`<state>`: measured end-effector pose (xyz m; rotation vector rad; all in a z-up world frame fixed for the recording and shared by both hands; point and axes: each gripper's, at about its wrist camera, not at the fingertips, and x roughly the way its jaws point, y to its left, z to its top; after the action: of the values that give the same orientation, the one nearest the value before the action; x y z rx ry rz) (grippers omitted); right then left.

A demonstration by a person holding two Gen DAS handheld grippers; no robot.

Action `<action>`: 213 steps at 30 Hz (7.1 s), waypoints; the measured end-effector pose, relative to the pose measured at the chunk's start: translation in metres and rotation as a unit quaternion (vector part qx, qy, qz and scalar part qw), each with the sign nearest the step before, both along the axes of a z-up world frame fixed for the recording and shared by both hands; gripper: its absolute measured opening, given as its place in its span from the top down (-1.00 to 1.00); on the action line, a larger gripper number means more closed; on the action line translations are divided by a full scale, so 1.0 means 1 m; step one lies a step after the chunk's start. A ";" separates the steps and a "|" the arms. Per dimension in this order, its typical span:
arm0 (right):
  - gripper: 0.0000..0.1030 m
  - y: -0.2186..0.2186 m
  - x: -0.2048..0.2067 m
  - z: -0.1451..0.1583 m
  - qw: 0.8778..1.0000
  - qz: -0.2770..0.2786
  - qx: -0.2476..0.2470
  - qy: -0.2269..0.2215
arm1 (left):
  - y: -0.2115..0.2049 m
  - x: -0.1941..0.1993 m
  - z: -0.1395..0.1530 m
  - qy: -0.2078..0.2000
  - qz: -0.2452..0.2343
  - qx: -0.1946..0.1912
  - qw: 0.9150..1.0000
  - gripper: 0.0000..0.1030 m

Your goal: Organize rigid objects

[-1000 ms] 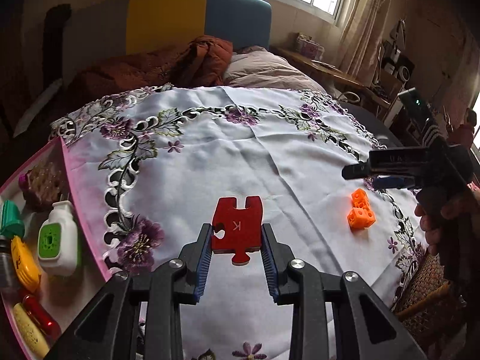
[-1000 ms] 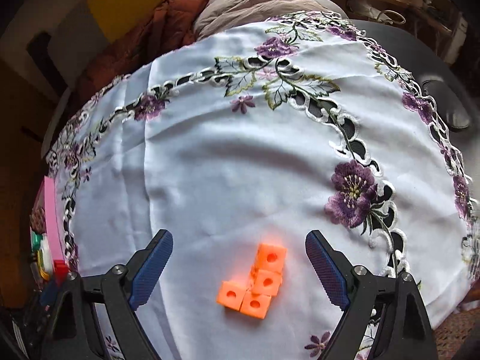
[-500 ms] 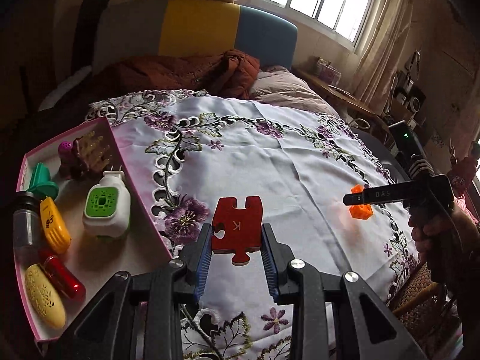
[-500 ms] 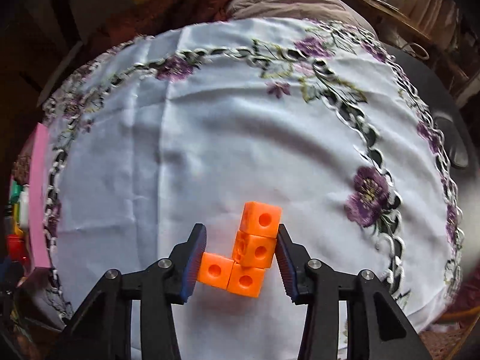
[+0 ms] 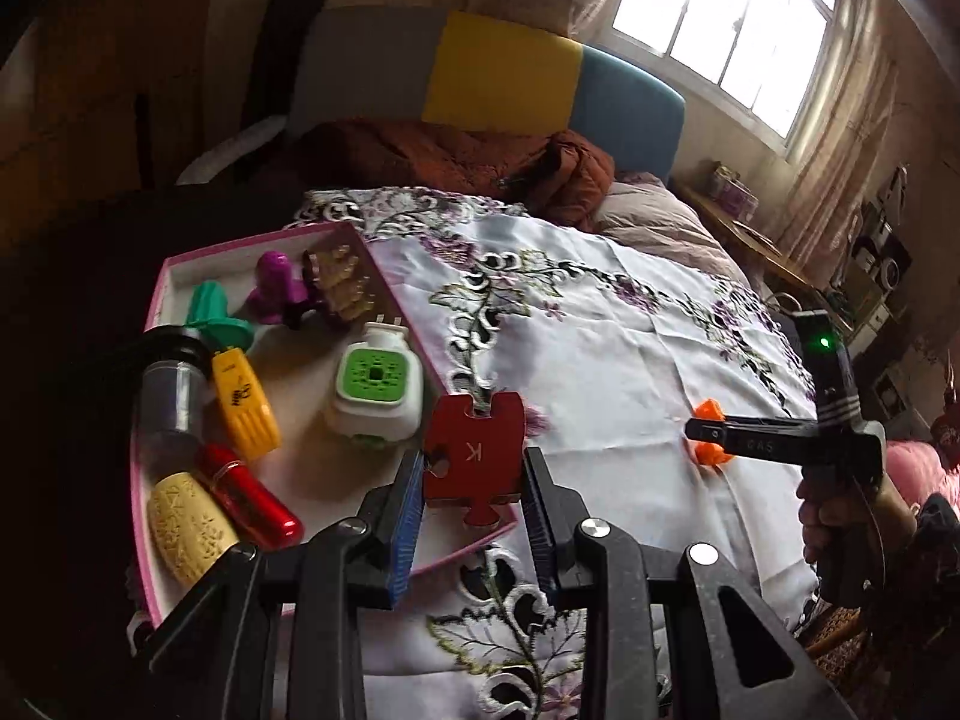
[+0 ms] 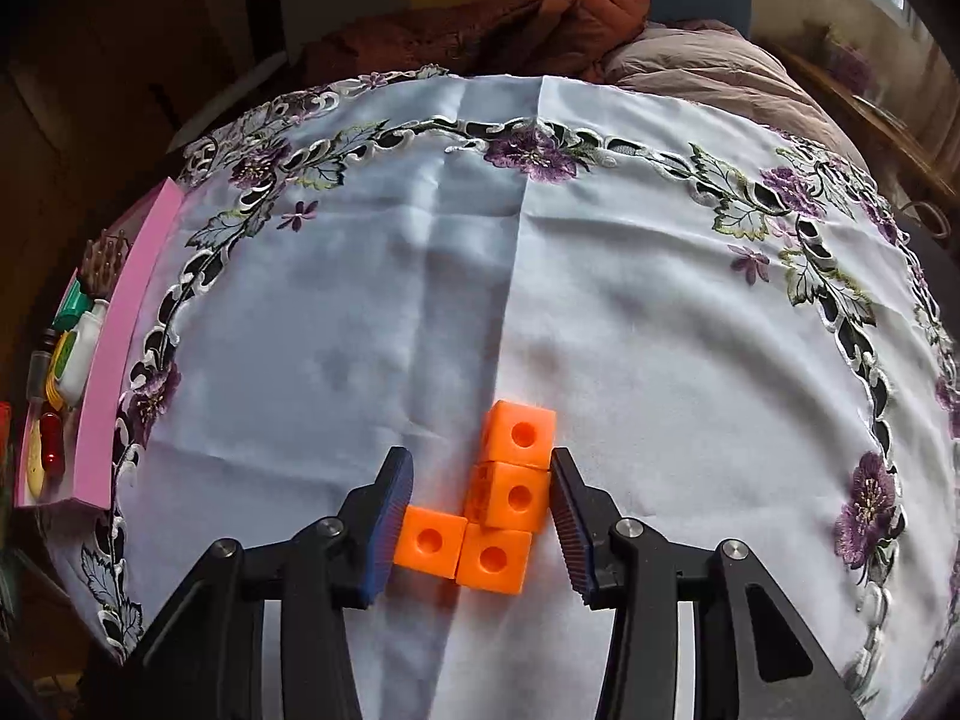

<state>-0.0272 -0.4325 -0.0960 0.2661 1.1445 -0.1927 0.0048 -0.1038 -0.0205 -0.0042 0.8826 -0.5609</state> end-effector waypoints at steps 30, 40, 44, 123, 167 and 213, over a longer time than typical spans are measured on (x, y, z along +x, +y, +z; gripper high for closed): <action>0.10 0.008 0.005 0.002 0.999 0.027 -0.032 0.007 | 0.030 0.124 -0.027 0.062 0.126 0.003 0.990 0.40; 0.13 0.009 0.006 0.000 0.999 0.029 -0.036 0.010 | 0.020 0.141 -0.044 0.053 0.128 0.044 0.989 0.28; 0.13 0.008 0.006 0.000 0.999 0.029 -0.033 0.010 | 0.026 0.128 -0.034 0.038 0.135 0.046 0.989 0.26; 0.14 0.111 0.019 0.054 0.986 0.144 -0.004 -0.083 | 0.124 0.012 -0.013 0.010 0.211 0.057 0.976 0.21; -0.39 0.269 0.039 0.039 0.961 0.258 0.030 -0.095 | 0.127 0.012 -0.015 0.011 0.228 0.066 0.971 0.16; -0.71 0.237 0.003 0.086 0.973 0.125 -0.032 -0.190 | 0.108 -0.030 0.042 -0.108 0.237 0.081 0.962 -0.25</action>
<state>-0.0247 -0.1954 -0.0095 0.0918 0.7798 0.0447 -0.0247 0.0038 0.0219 -0.0049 0.6796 -0.0378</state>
